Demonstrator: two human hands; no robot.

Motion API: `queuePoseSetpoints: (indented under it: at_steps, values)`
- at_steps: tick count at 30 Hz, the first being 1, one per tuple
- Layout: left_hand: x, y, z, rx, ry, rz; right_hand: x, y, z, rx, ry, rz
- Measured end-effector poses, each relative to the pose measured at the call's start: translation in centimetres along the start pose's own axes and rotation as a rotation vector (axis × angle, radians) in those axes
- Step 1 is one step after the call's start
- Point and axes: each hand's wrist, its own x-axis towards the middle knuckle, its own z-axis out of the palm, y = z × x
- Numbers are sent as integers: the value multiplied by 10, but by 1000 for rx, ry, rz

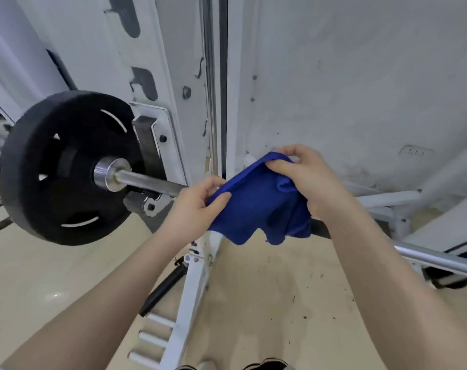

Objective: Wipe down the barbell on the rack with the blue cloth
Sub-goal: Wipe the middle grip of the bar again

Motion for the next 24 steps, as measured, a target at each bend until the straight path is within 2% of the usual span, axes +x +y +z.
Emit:
queuePoseSetpoints:
  at_steps: [4, 5, 6, 8, 9, 10, 12, 14, 15, 18, 20, 22, 24]
  values:
    - [21, -6, -15, -3, -25, -32, 25, -12, 36, 220, 81, 37]
    - [24, -10, -14, -30, -43, -63, 34, -10, 43, 188, 108, 43]
    - [25, -14, -12, -50, -58, -92, 40, -6, 48, 21, 149, 30]
    - [25, -26, -8, -54, -66, -139, 42, 7, 52, -564, 270, -32]
    - [25, -31, -7, -48, -57, -158, 36, 14, 55, -754, 341, -134]
    - [26, -36, -7, -46, -46, -166, 27, 21, 58, -828, 341, -263]
    - [31, -40, -7, -4, -28, -117, 4, 37, 69, -838, 90, -492]
    - [43, -36, -10, 47, -27, -46, -11, 54, 79, -919, -184, -569]
    - [52, -33, -12, 27, -40, -27, -13, 60, 82, -968, -208, -576]
    - [74, -19, -18, -15, -149, 58, -2, 73, 85, -1173, 23, -641]
    - [81, -17, -21, 192, -185, 157, 5, 81, 87, -1333, 196, -614]
    - [76, -25, -27, 412, -141, 224, 8, 89, 91, -1447, 326, -581]
    - [65, -40, -33, 528, -182, 219, 9, 90, 94, -1541, 310, -679]
